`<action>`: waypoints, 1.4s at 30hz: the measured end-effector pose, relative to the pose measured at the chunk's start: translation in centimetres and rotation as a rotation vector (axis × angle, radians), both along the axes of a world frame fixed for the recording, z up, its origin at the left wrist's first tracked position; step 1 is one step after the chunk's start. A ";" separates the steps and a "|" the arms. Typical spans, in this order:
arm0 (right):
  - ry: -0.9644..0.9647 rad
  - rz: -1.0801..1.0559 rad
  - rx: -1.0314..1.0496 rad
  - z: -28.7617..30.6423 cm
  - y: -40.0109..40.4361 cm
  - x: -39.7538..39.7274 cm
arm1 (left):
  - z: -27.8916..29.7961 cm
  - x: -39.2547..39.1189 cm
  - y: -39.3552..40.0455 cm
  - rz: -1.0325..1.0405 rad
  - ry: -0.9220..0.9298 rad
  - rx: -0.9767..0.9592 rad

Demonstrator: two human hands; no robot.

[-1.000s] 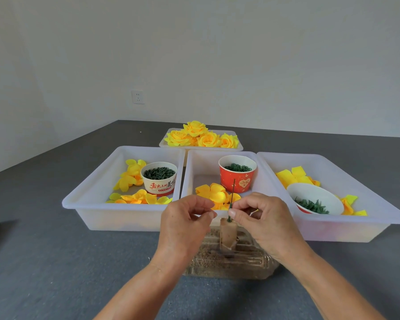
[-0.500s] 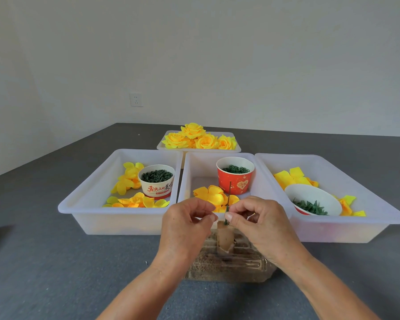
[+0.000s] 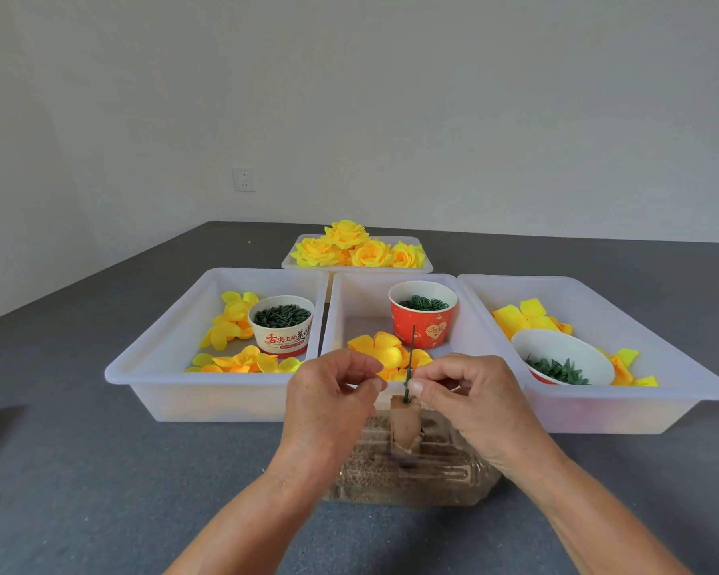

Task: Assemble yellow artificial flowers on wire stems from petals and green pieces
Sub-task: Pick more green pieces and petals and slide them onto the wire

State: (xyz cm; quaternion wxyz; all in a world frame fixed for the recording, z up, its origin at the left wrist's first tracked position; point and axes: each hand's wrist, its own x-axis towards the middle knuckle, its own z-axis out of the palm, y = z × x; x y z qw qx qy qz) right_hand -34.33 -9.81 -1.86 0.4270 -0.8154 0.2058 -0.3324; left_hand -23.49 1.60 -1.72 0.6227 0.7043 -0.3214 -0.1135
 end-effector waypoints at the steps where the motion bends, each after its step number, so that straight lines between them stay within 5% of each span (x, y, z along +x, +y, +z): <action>1: -0.002 0.003 0.005 0.1 0.0 0.0 | 0.0 0.1 0.0 0.000 -0.001 0.003; 29: -0.103 0.017 0.241 -0.4 -2.4 2.0 | -1.0 2.8 -0.5 0.026 0.002 -0.028; 33: -0.095 0.009 0.283 -0.3 -3.1 3.1 | -0.1 6.1 -0.4 0.129 -0.133 -0.006; 42: -0.048 -0.046 0.370 -0.9 -4.8 5.8 | 1.3 17.5 0.7 0.372 -0.510 0.540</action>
